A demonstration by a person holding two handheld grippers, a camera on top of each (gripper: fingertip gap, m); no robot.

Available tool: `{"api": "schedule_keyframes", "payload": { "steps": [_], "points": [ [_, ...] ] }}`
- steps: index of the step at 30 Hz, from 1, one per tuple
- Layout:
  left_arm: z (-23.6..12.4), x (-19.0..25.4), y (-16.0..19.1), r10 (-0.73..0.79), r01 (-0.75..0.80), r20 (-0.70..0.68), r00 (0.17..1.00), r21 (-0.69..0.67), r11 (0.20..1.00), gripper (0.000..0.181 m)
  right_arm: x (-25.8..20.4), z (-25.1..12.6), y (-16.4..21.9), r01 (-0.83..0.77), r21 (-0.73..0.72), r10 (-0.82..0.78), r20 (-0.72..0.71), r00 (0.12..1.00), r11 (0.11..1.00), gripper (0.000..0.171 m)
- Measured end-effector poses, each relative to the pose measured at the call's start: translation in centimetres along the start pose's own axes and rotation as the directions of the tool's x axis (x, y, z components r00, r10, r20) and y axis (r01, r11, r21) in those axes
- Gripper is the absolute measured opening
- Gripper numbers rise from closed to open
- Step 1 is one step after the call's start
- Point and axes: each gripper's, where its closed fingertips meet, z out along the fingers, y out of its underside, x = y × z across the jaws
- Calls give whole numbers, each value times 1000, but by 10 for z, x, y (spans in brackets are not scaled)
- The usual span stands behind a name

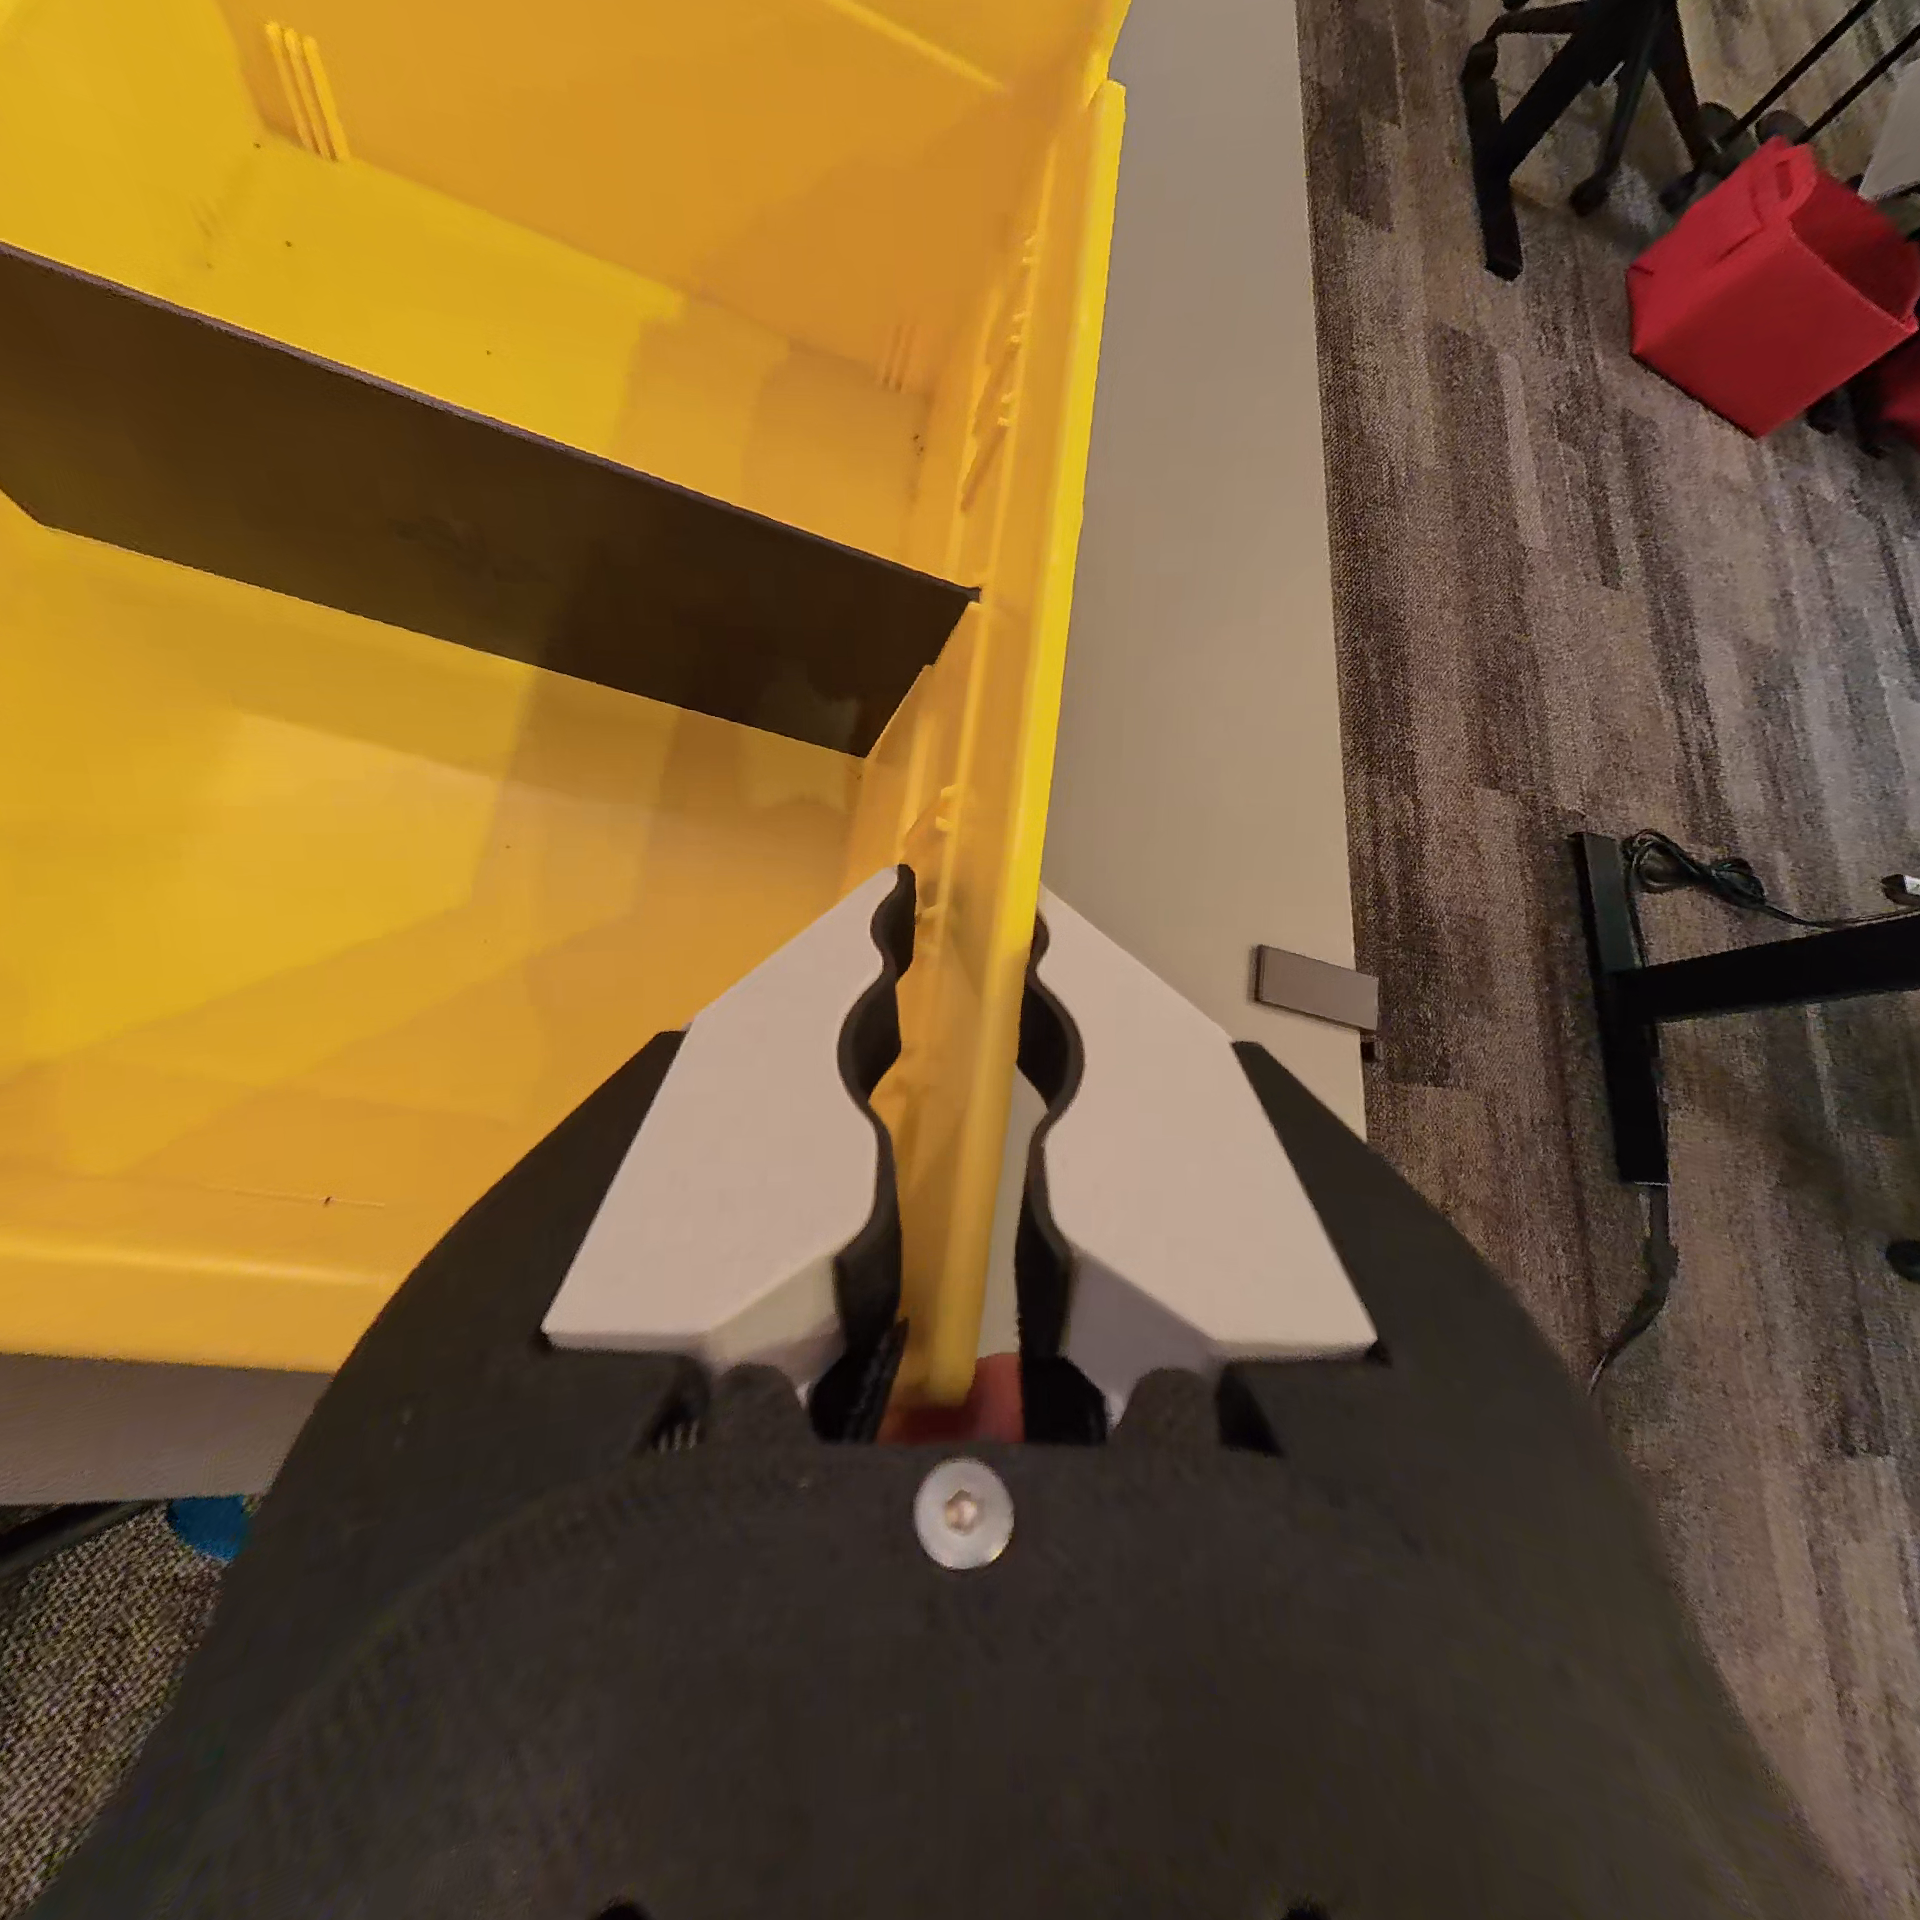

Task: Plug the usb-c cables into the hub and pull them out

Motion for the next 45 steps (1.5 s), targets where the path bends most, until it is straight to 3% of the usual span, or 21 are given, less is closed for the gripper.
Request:
{"api": "schedule_keyframes", "payload": {
  "steps": [2, 4, 6, 9, 13, 18, 21, 26, 34, 36, 39, 45],
  "points": [
    [-1, 0, 0, -27, 27, 5, 1000, 19, 999, 4, 1, 1, 0, 17, -8, -17, -5, 1000, 1000, 17],
    [-2, -3, -1, -30, 30, 18, 999, 35, 999, 9, 5, -1, 3, 35, -25, -36, -42, 998, 999, 43],
    [-7, -7, -4, -25, 23, 36, 999, 69, 997, 30, 10, -10, 0, 43, -5, -43, -94, 995, 999, 55],
    [-25, -18, -17, -5, -7, 96, 995, 125, 992, 48, 13, -38, -19, 68, 89, -51, -179, 982, 994, 57],
    [-59, -24, -64, 125, -178, 236, 964, 219, 959, 51, -12, -83, -64, 157, 233, -106, -216, 970, 960, 50],
    [-55, 31, -137, 376, -402, 149, 915, 251, 881, 38, -94, -118, -124, 289, 393, -248, -154, 957, 873, 45],
    [-28, 72, -172, 580, -592, 122, 806, 202, 780, 35, -153, -127, -149, 357, 461, -347, -109, 931, 812, 43],
    [45, 91, -202, 809, -816, 128, 573, -2, 578, 41, -232, -136, -171, 402, 548, -460, -35, 887, 734, 41],
    [122, 79, -195, 966, -938, 58, 252, -230, 259, 38, -275, -121, -165, 434, 560, -538, 25, 842, 706, 40],
    [124, 80, -203, 968, -948, 112, 226, -203, 245, 17, -276, -118, -162, 431, 557, -537, 33, 843, 710, 39],
    [120, 82, -202, 958, -942, 108, 267, -182, 283, 4, -276, -113, -158, 425, 552, -533, 42, 845, 718, 38],
    [101, 81, -221, 918, -924, 176, 355, -80, 373, 4, -278, -108, -159, 419, 553, -531, 51, 846, 720, 37]
  ]
}}
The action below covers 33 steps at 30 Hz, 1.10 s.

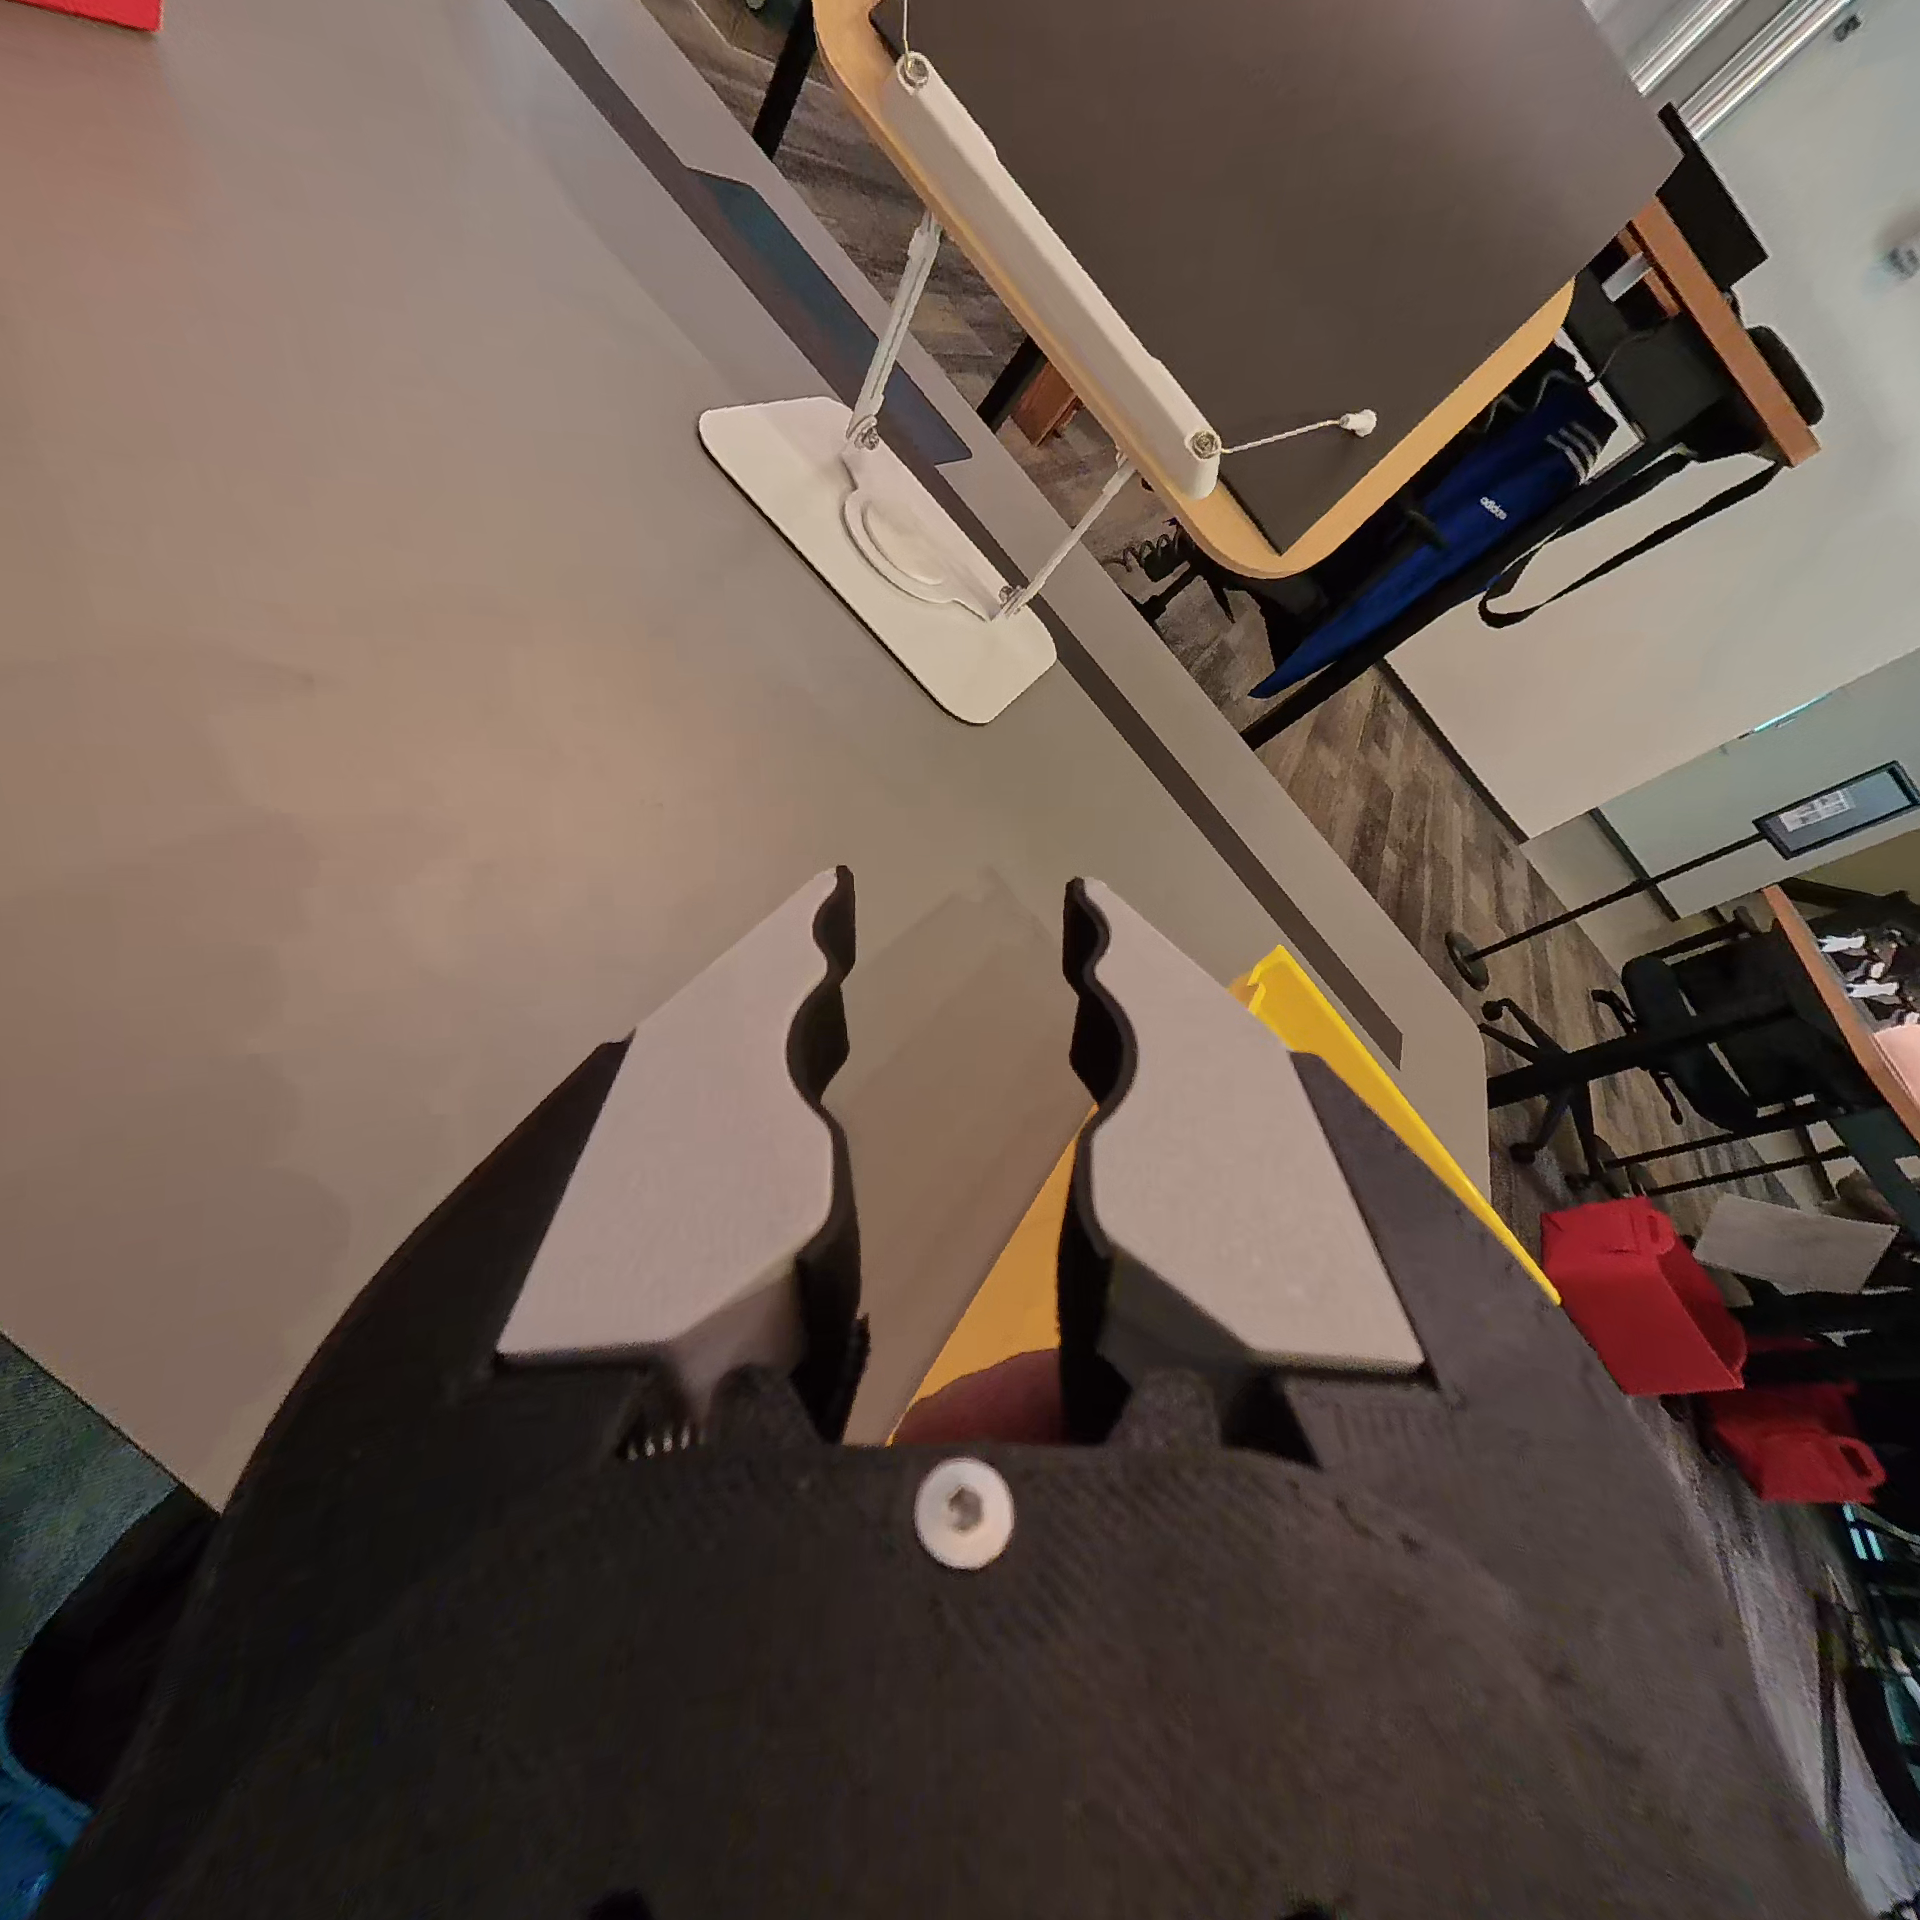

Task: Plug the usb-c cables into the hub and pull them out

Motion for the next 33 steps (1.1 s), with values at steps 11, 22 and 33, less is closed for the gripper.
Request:
{"api": "schedule_keyframes", "payload": {
  "steps": [11, 22, 33],
  "points": [
    [-81, -60, -35, -78, 58, 141, 987, 144, 988, 4, -16, -2, -18, -19, 49, 17, 43, 999, 999, 36],
    [-140, 15, -196, 123, -85, -87, 989, 354, 931, 4, -45, -7, -38, -55, 112, 41, 123, 992, 992, 36],
    [-69, 173, -284, 320, -207, -332, 888, 333, 920, 3, -76, -9, -16, -110, 86, 90, 214, 973, 990, 36]
  ]
}}
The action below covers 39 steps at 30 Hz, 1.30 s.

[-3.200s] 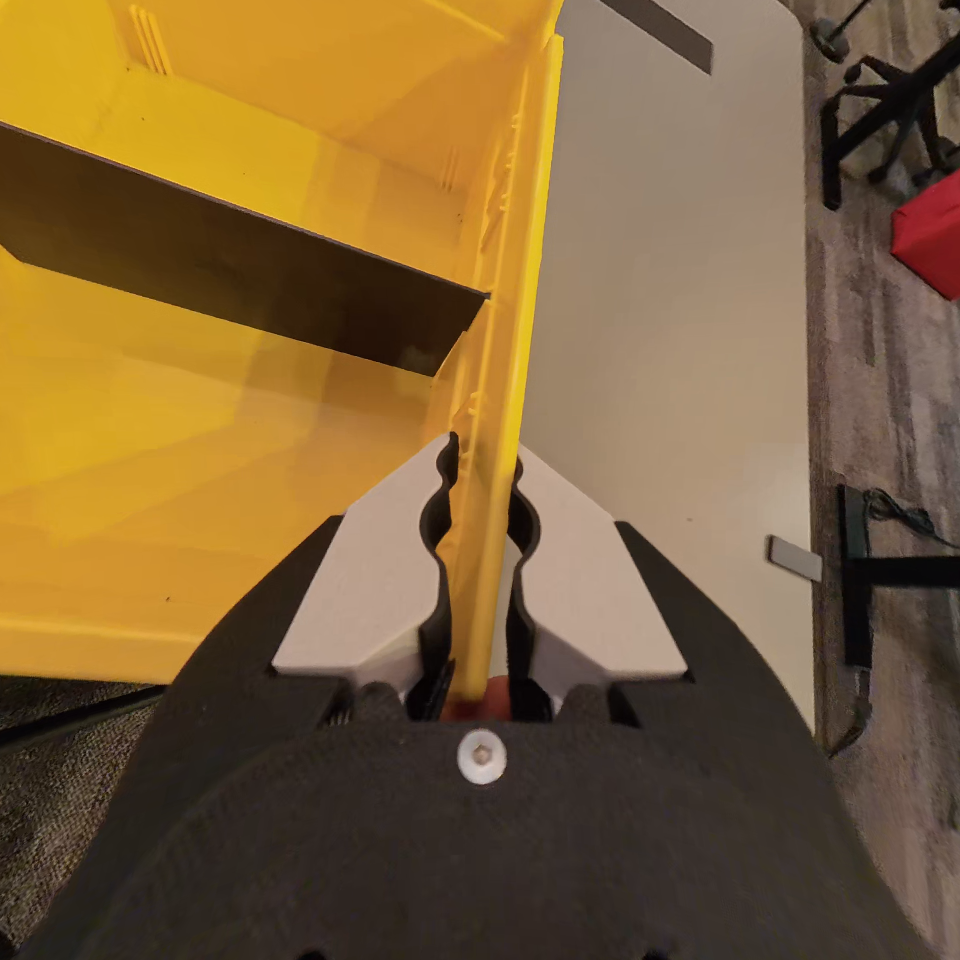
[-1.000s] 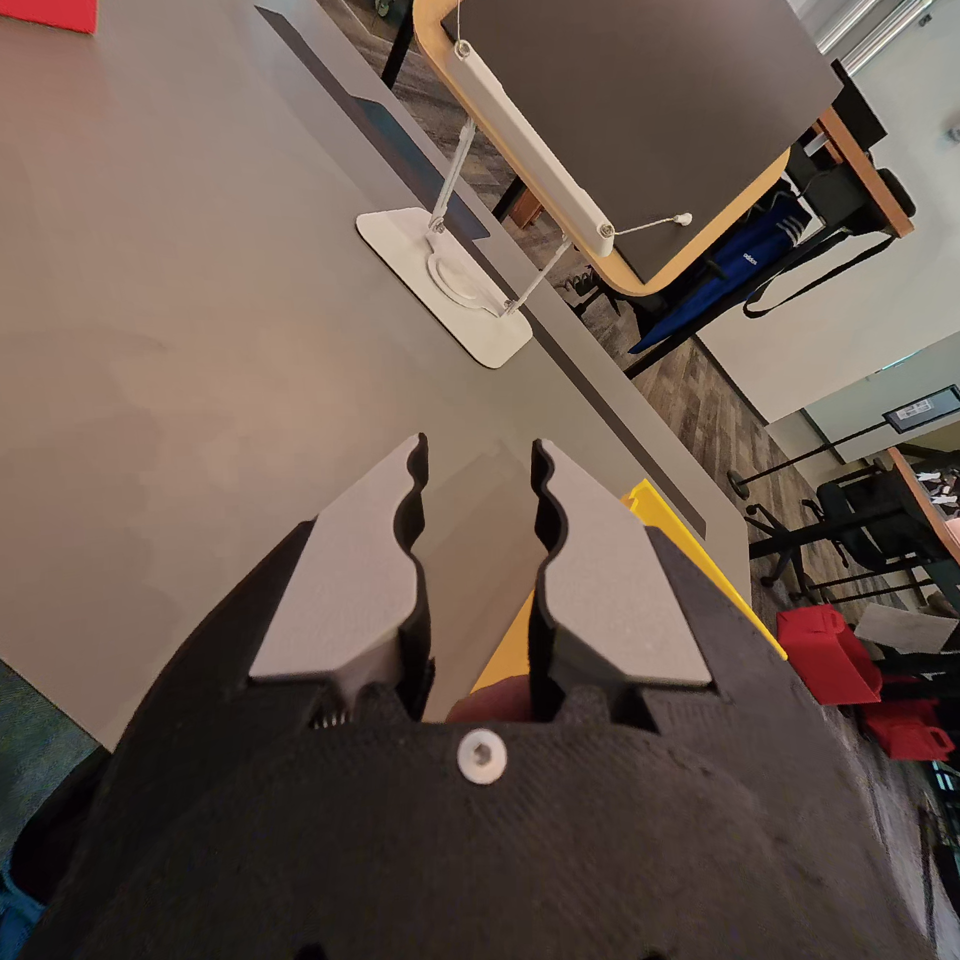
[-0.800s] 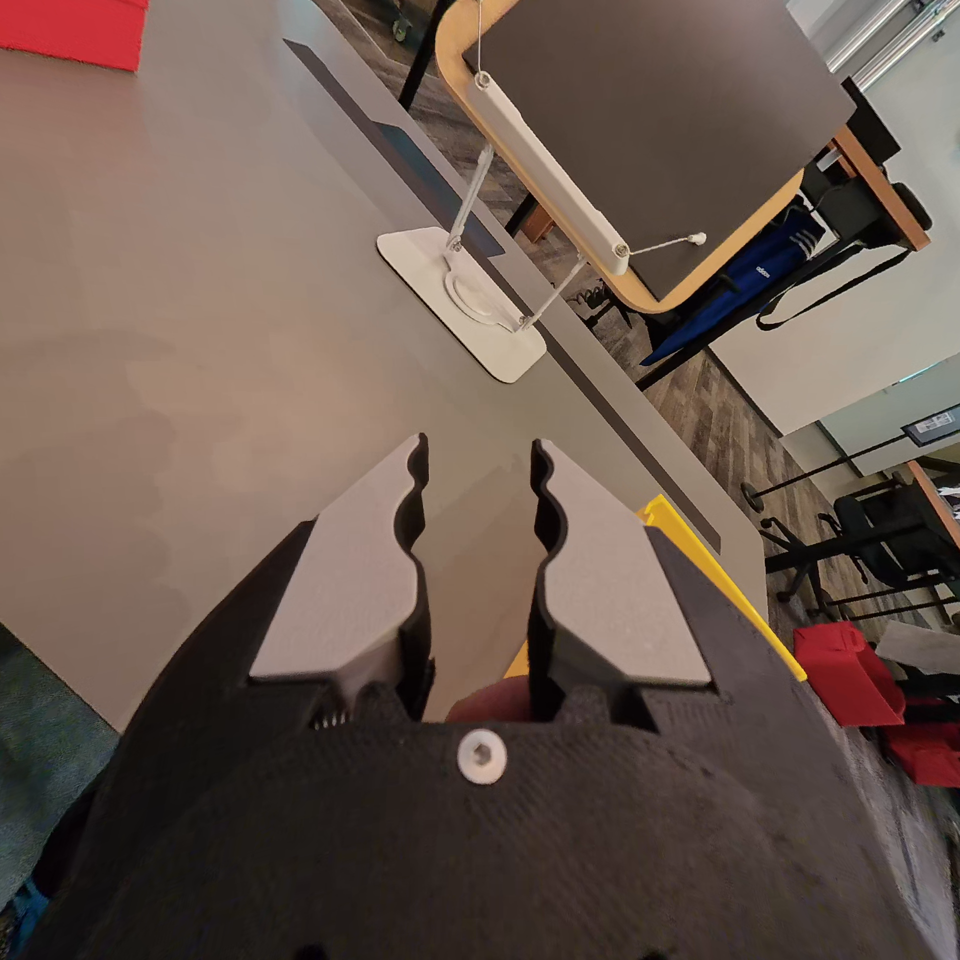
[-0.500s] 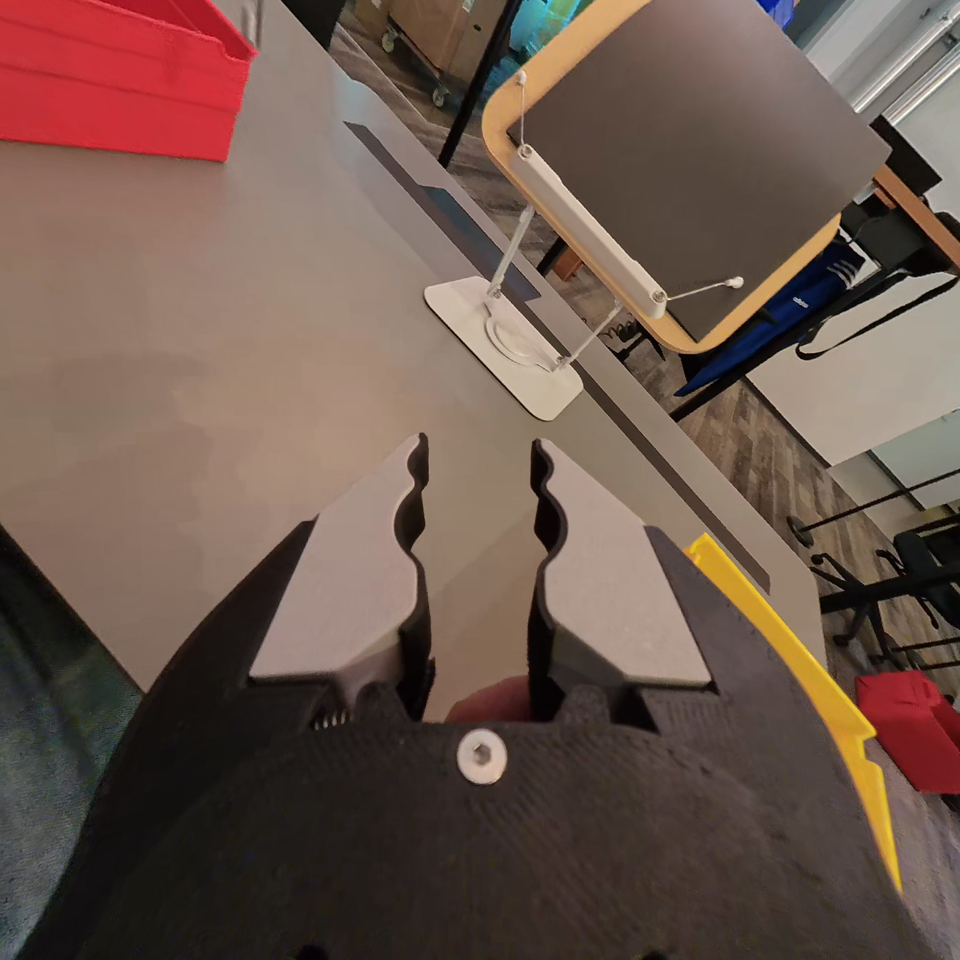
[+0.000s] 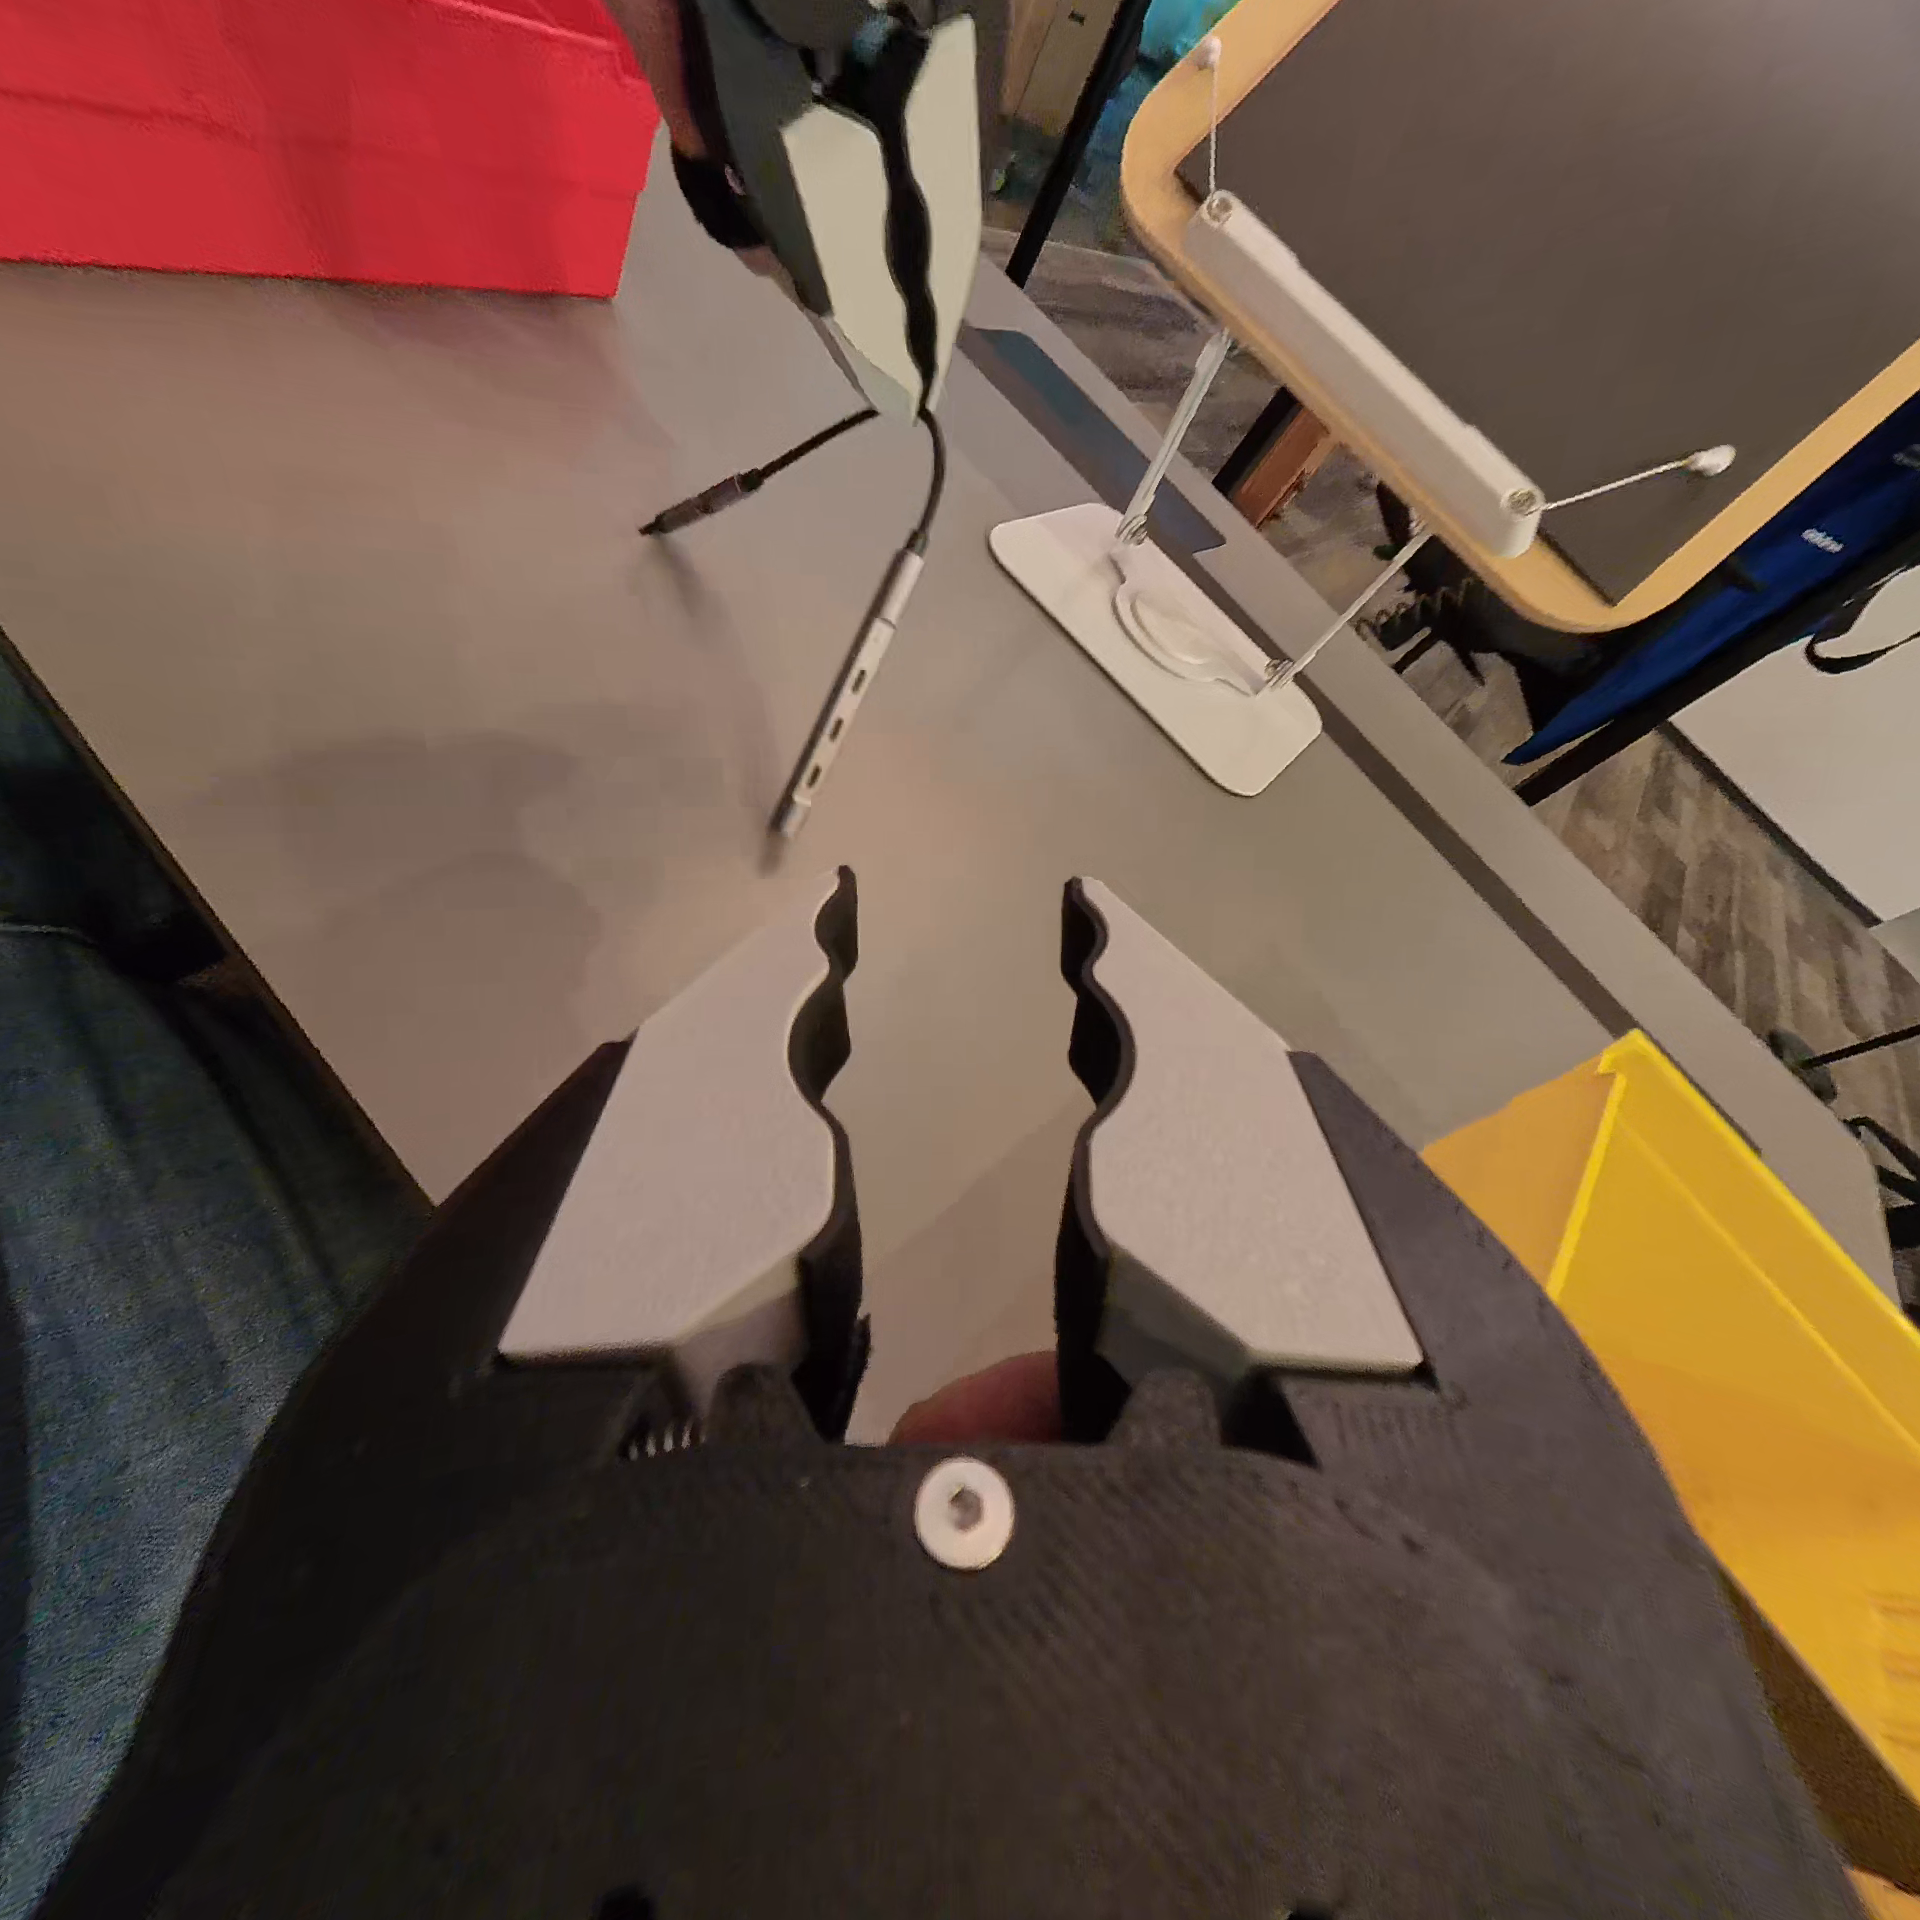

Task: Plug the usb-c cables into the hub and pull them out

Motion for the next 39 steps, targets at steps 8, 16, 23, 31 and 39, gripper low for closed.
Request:
{"api": "schedule_keyframes", "payload": {
  "steps": [8, 16, 23, 31, 39],
  "points": [
    [53, 7, -9, -14, 12, -20, 1000, -70, 997, 4, -14, 10, 13, -39, -6, 40, 52, 998, 999, 36],
    [55, 4, 7, -65, 58, -50, 997, -123, 991, 55, -30, 20, 27, -51, -39, 55, 97, 994, 998, 38],
    [-78, -51, 55, -157, 155, 213, 964, 30, 988, 38, -32, 28, 43, -62, -66, 68, 105, 992, 996, 38],
    [-178, -25, 253, -234, 312, 339, 911, -200, 929, 35, -37, 44, 39, -82, -56, 90, 153, 984, 995, 38],
    [-174, 24, 343, -410, 475, 296, 863, -198, 858, 39, -45, 50, 29, -67, -62, 77, 178, 981, 996, 38]
  ]
}}
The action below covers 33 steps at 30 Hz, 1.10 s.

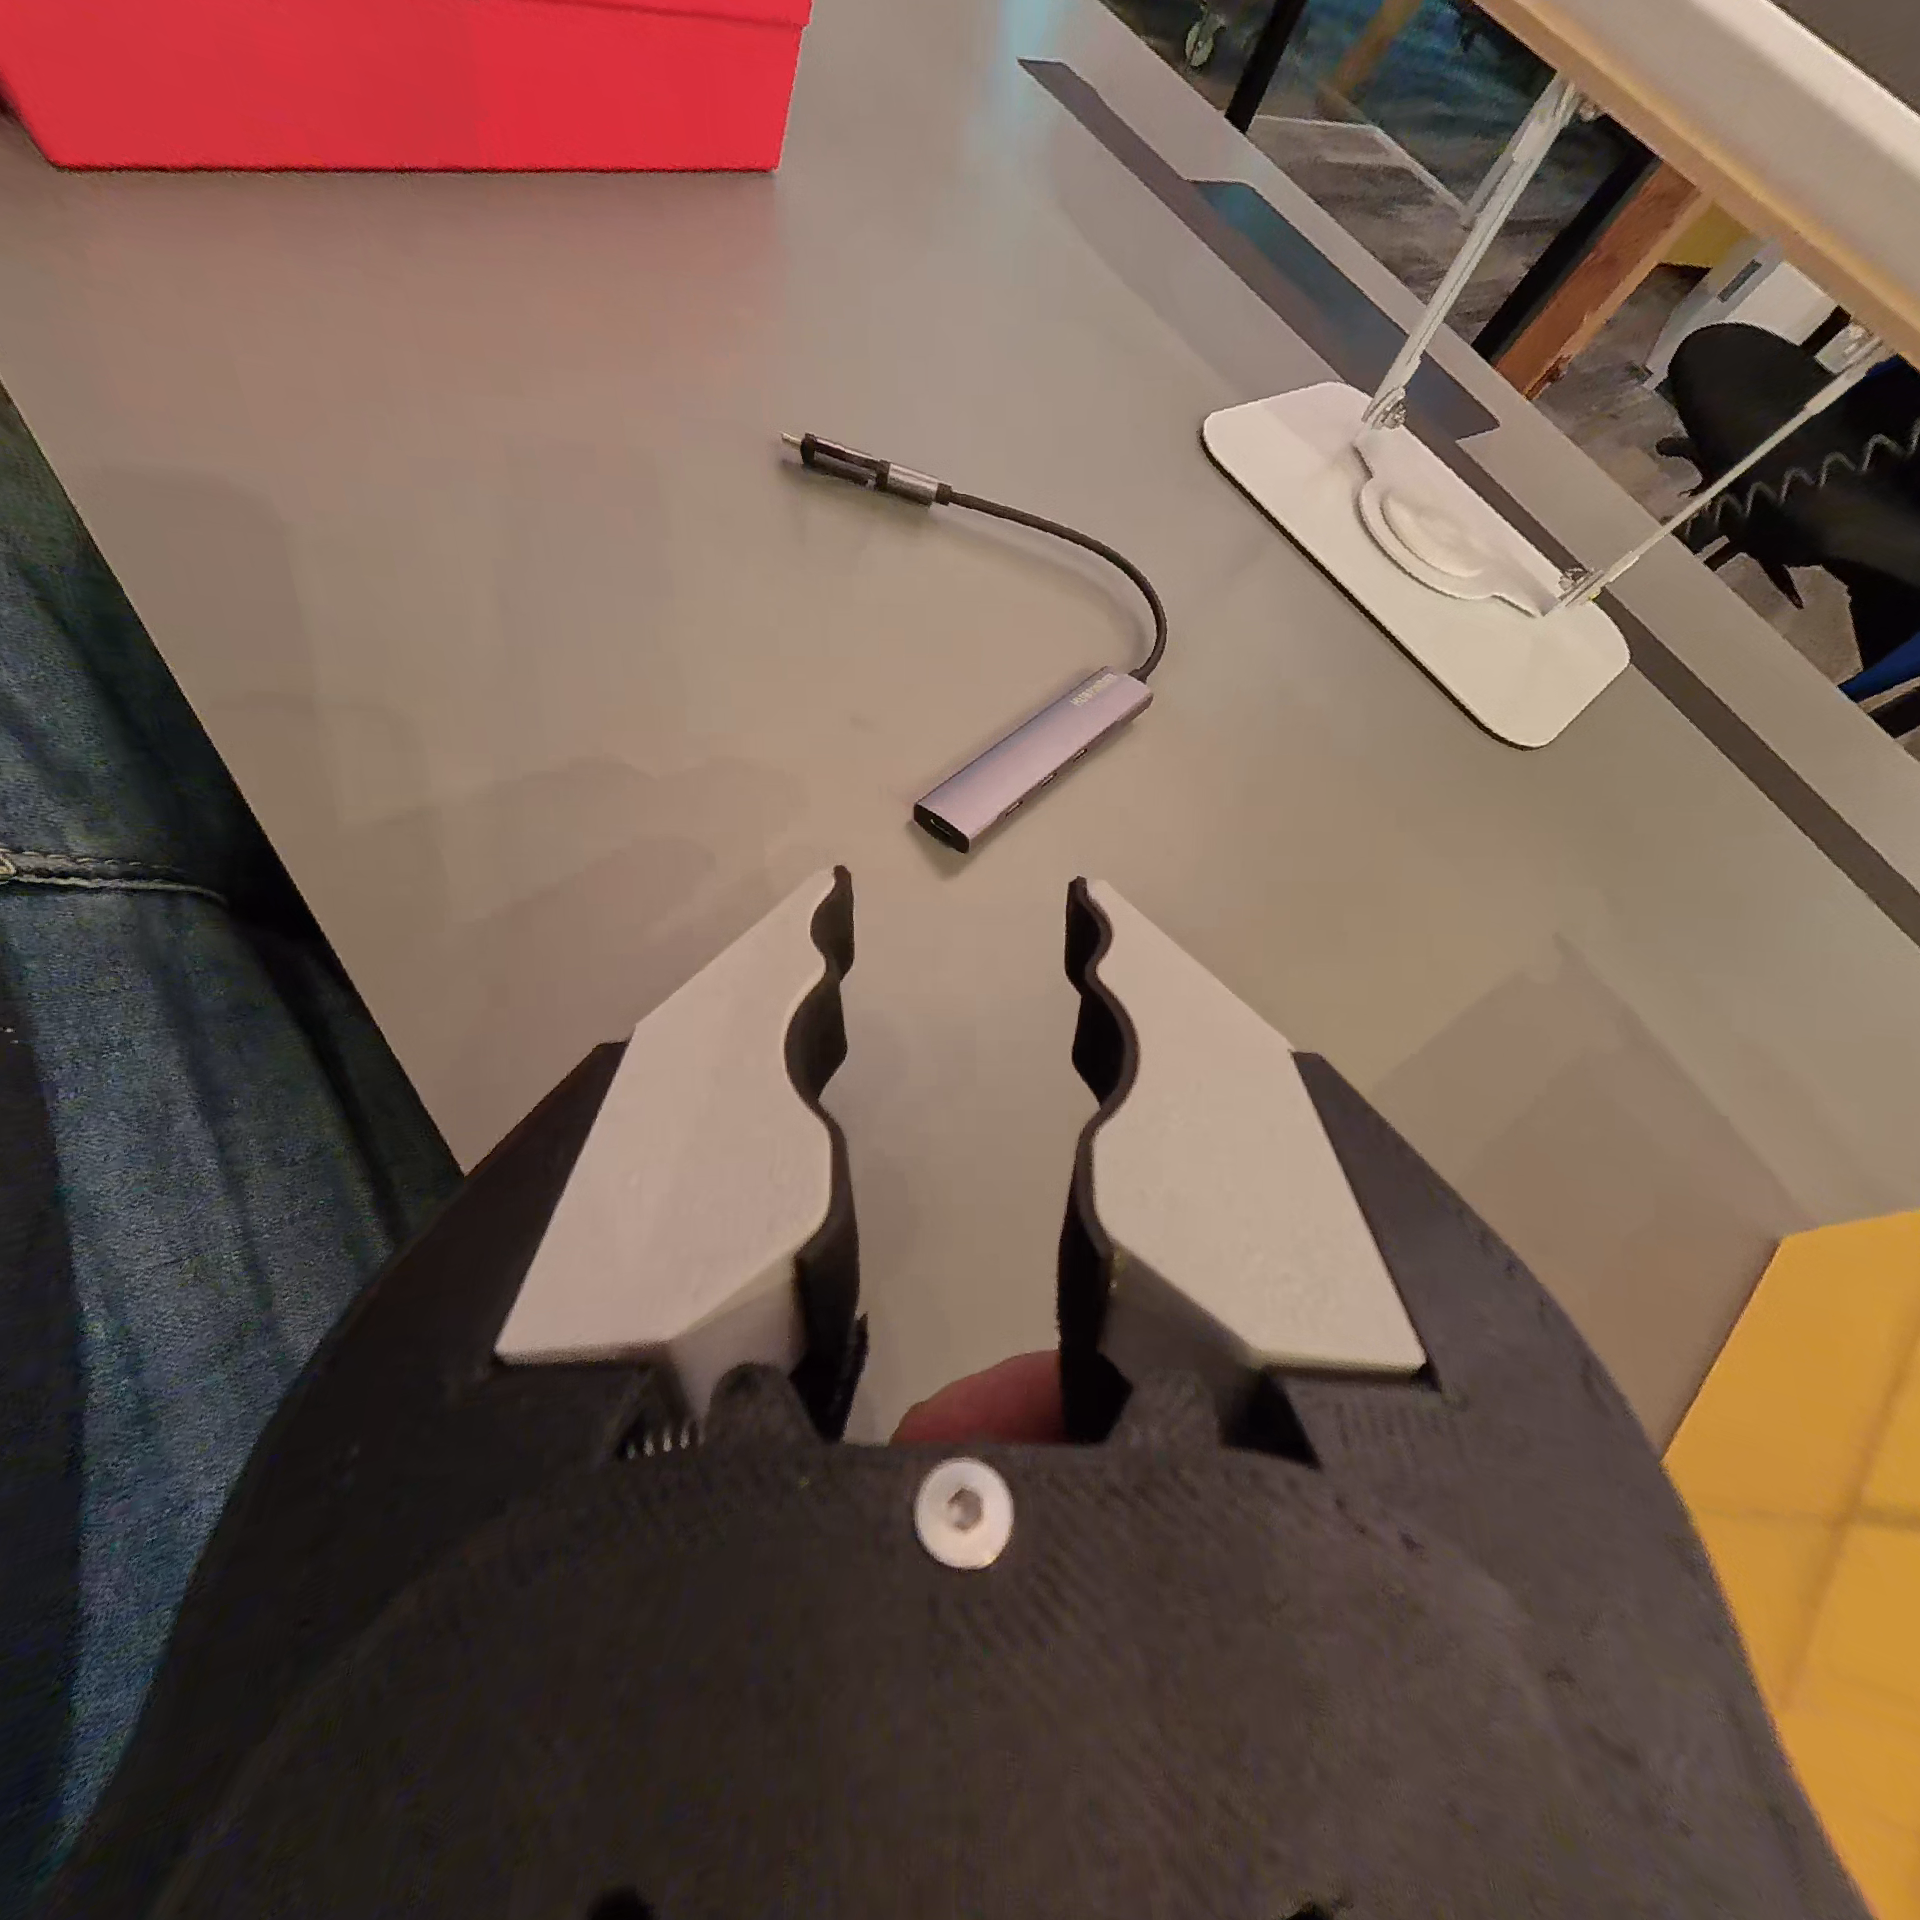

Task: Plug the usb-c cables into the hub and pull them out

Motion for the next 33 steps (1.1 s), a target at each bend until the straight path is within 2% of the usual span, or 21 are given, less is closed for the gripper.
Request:
{"api": "schedule_keyframes", "payload": {
  "steps": [4, 6, 9, 21, 27, 33],
  "points": [
    [27, 13, 16, -27, 26, -36, 999, -32, 999, 34, 0, -2, -4, 5, -4, -5, 0, 1000, 1000, 38],
    [35, 15, 18, -50, 50, -29, 998, -20, 999, 23, 1, -3, -7, 9, -3, -9, -4, 1000, 1000, 38],
    [30, 16, 12, -106, 107, -48, 993, 27, 994, 19, 1, -5, -10, 16, -4, -16, -7, 1000, 1000, 38],
    [-54, -19, -32, -187, 160, 84, 979, 261, 952, 12, 4, -8, -18, 13, 22, -13, -7, 1000, 1000, 38],
    [-110, -40, -72, -173, 93, 191, 966, 369, 925, 10, 10, -14, -27, 7, 67, -5, -29, 1000, 998, 36],
    [-157, -43, -131, -141, 16, 224, 964, 483, 875, 10, 10, -20, -41, 35, 108, -30, -43, 999, 993, 35]
  ]
}}
